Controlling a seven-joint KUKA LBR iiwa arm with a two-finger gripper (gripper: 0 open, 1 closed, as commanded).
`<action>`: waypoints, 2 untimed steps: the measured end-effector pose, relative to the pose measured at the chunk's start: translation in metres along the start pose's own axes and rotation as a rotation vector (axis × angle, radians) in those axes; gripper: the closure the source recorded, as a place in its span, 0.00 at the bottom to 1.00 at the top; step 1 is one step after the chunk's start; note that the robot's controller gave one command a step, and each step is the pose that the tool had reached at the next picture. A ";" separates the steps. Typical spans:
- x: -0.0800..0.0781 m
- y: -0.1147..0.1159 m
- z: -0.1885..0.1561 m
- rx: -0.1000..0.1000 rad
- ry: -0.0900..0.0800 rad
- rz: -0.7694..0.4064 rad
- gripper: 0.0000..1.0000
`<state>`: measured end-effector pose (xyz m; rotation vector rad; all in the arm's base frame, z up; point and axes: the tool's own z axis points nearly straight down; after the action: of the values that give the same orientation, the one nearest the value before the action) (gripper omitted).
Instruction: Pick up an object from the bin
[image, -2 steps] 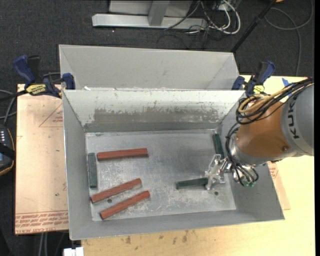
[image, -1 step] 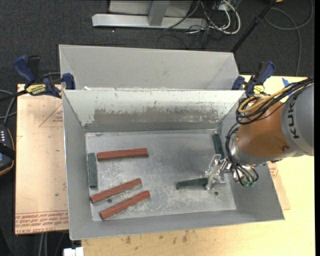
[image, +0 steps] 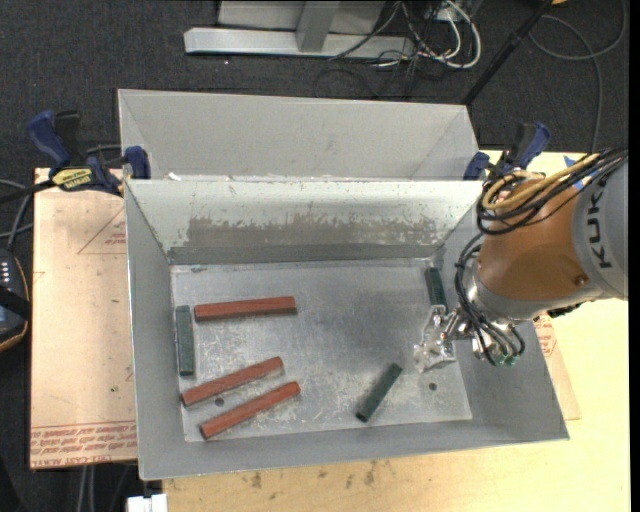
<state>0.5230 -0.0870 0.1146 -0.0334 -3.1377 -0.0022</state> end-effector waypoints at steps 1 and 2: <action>0.016 -0.017 -0.081 0.001 -0.006 0.113 0.00; 0.016 -0.017 -0.081 0.001 -0.006 0.113 0.00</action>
Offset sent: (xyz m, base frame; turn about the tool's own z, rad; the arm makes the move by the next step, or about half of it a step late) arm 0.0000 0.0000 0.0000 0.0000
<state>0.5072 -0.1035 0.1953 -0.2102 -3.1370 -0.0007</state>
